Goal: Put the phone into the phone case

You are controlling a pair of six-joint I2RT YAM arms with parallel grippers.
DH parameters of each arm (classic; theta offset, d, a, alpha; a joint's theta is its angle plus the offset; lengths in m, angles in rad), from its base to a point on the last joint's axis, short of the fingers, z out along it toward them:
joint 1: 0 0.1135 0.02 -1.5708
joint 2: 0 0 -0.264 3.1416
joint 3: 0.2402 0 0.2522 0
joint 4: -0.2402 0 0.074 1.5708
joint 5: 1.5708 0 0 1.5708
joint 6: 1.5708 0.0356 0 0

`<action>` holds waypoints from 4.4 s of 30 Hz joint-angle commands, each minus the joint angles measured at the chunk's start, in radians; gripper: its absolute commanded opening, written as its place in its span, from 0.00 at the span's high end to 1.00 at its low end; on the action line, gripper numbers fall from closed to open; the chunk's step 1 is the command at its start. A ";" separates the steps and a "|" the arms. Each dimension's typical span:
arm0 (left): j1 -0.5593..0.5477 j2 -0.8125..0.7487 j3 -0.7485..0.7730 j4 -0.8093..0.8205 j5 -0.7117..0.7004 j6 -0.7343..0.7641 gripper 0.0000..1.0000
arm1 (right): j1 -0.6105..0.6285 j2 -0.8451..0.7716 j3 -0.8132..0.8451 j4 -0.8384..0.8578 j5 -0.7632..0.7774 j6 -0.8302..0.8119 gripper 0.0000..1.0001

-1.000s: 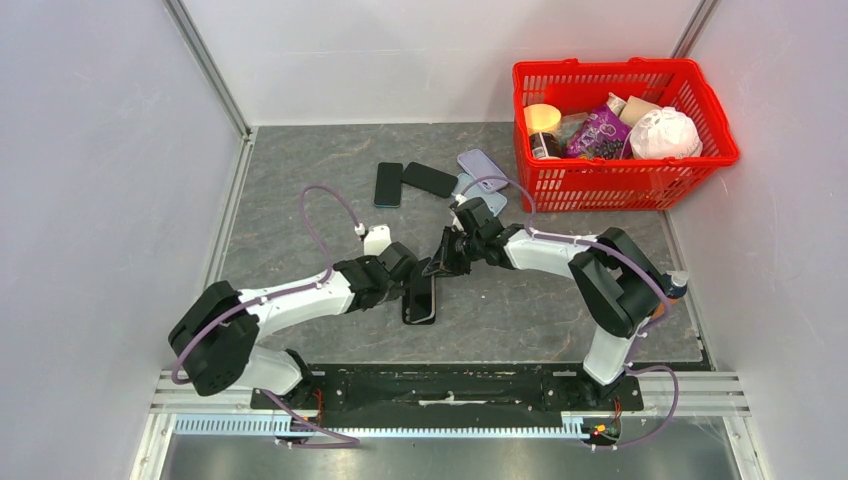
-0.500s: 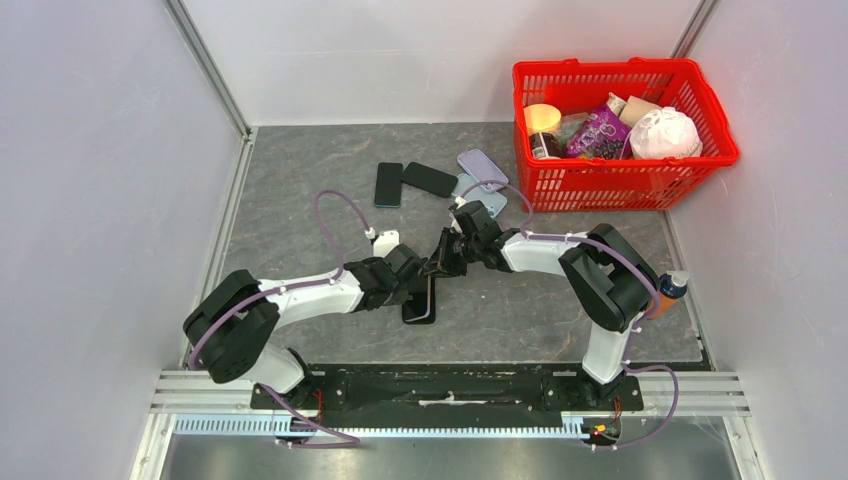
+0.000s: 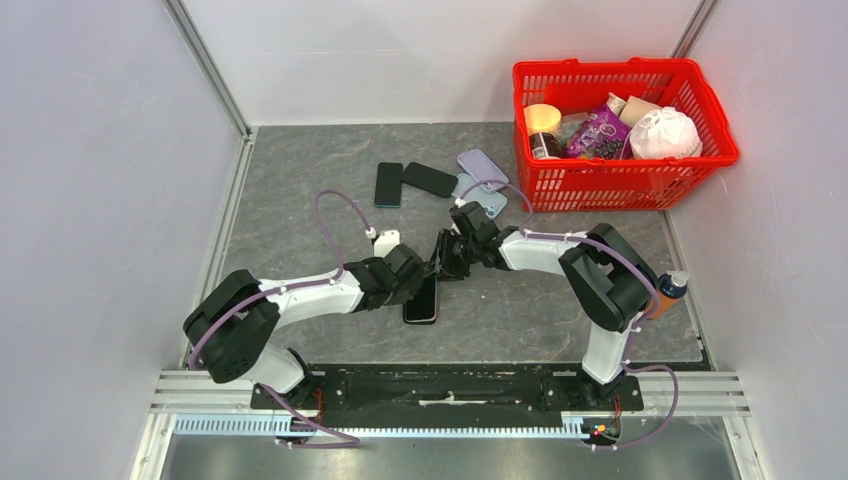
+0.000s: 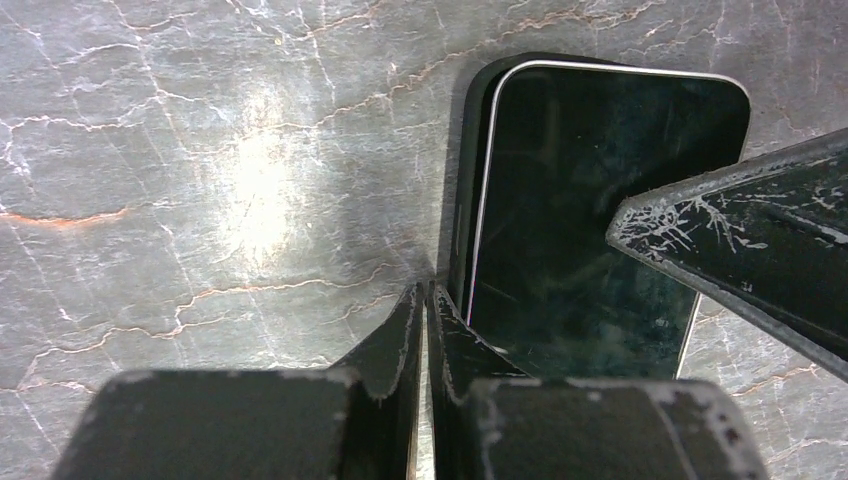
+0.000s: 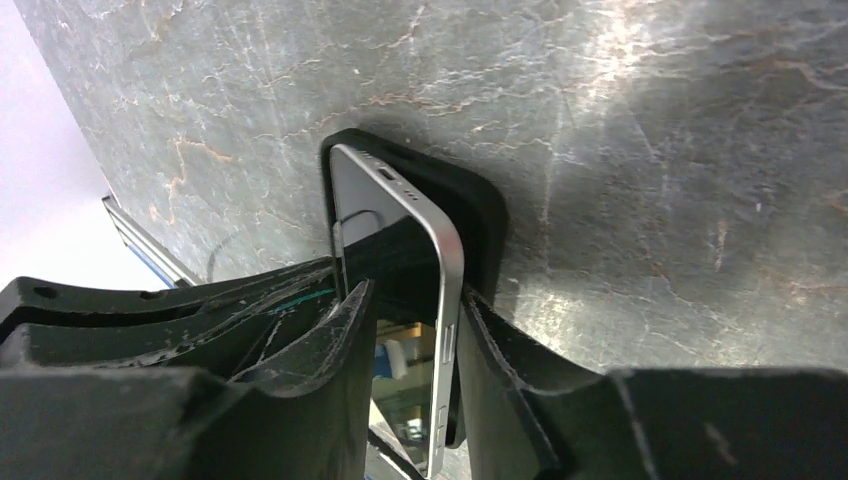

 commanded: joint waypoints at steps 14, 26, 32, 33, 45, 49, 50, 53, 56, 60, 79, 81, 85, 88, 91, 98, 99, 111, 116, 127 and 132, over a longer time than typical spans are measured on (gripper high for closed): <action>-0.002 0.017 -0.003 0.068 0.026 0.004 0.92 | 0.053 -0.029 0.204 -0.375 0.240 -0.137 0.41; -0.002 -0.011 -0.037 0.074 0.042 -0.007 0.92 | 0.062 -0.108 0.125 -0.347 0.244 -0.091 0.43; -0.002 -0.030 -0.067 0.093 0.070 -0.015 0.92 | 0.092 -0.183 0.013 -0.295 0.198 -0.033 0.44; -0.002 -0.033 -0.070 0.096 0.074 -0.017 0.92 | 0.097 -0.194 -0.002 -0.284 0.193 -0.022 0.45; -0.002 -0.026 -0.091 0.121 0.103 -0.025 0.93 | 0.160 -0.145 -0.018 -0.231 0.194 0.020 0.68; -0.002 -0.023 -0.087 0.121 0.106 -0.021 0.93 | 0.168 -0.118 0.009 -0.234 0.202 0.014 0.80; -0.002 -0.021 -0.084 0.121 0.107 -0.022 0.93 | 0.171 -0.108 0.017 -0.235 0.202 0.013 0.82; -0.002 -0.012 -0.083 0.128 0.113 -0.022 0.93 | 0.183 -0.084 0.034 -0.230 0.200 0.013 0.84; -0.001 -0.007 -0.083 0.139 0.123 -0.023 0.93 | 0.201 -0.063 0.053 -0.226 0.202 0.010 0.85; -0.002 -0.005 -0.082 0.145 0.126 -0.027 0.94 | 0.223 -0.031 0.059 -0.217 0.190 0.010 0.86; -0.002 -0.089 -0.173 0.138 0.153 -0.058 0.89 | 0.222 -0.335 0.003 -0.522 0.243 -0.114 0.51; -0.002 -0.105 -0.190 0.140 0.166 -0.068 0.89 | 0.222 -0.350 -0.024 -0.492 0.258 -0.093 0.52; -0.004 -0.141 -0.225 0.150 0.200 -0.097 0.89 | 0.222 -0.340 -0.068 -0.430 0.271 -0.072 0.54; -0.005 -0.169 -0.248 0.148 0.214 -0.102 0.89 | 0.222 -0.344 -0.096 -0.393 0.296 -0.076 0.54; -0.008 -0.186 -0.254 0.132 0.222 -0.093 0.89 | 0.222 -0.331 -0.089 -0.380 0.306 -0.081 0.58; -0.054 -0.166 -0.262 0.145 0.242 -0.114 0.90 | 0.227 -0.318 -0.099 -0.341 0.321 -0.066 0.60; -0.062 -0.162 -0.262 0.147 0.241 -0.121 0.90 | 0.230 -0.310 -0.099 -0.339 0.321 -0.064 0.61; -0.088 -0.161 -0.268 0.176 0.216 -0.170 0.91 | 0.265 -0.247 -0.105 -0.363 0.371 -0.060 0.74; -0.088 -0.159 -0.263 0.178 0.208 -0.170 0.91 | 0.282 -0.214 -0.090 -0.366 0.371 -0.067 0.86; -0.088 -0.138 -0.254 0.178 0.201 -0.155 0.91 | 0.359 -0.106 -0.067 -0.386 0.410 -0.076 1.00; -0.087 -0.138 -0.251 0.177 0.192 -0.147 0.91 | 0.396 -0.052 -0.071 -0.366 0.429 -0.061 1.00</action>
